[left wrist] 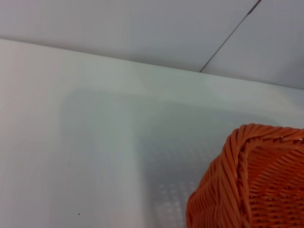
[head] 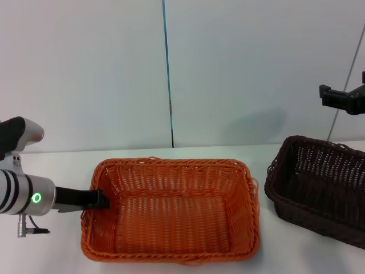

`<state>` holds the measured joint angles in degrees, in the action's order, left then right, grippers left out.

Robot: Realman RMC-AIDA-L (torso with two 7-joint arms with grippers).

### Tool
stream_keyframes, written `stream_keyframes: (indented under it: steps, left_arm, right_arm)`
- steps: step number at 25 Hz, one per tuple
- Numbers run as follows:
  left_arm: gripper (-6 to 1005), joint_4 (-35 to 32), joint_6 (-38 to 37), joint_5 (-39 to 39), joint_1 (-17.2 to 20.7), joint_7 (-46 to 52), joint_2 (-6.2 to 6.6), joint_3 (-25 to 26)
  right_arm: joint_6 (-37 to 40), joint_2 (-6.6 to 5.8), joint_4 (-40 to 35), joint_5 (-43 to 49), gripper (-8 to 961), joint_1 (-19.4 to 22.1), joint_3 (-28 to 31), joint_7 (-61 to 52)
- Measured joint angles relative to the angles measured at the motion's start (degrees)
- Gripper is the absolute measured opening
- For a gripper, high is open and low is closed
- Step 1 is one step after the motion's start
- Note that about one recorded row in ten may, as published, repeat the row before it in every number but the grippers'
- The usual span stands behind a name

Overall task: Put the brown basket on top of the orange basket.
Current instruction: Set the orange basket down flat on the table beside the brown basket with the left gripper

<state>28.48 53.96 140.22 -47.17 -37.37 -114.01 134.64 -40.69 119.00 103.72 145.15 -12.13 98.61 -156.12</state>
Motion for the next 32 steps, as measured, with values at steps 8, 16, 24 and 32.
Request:
stream_keyframes:
  steps: [8,16,24,32]
  left_arm:
    - [124,0.00,-0.33,0.10,-0.02,0.00,-0.35,0.01]
    - [124,0.00,-0.36,0.14,-0.05,0.01,-0.37,-0.15]
    - [125,0.00,-0.18,0.14,0.06,0.06,-0.33,-0.17]
    - [124,0.40,0.14,-0.12,0.39,0.25,-0.33,-0.17]
  right_arm:
    - [0.00,0.00,-0.18,0.05,921,-0.13,0.00,0.71]
    - [0.00,0.00,-0.21,0.05,921,-0.15,0.00,0.73]
    - [0.00,0.00,-0.23,0.05,921,-0.02,0.02,0.73]
    - [0.00,0.00,-0.31,0.04,920,0.00,0.01,1.20]
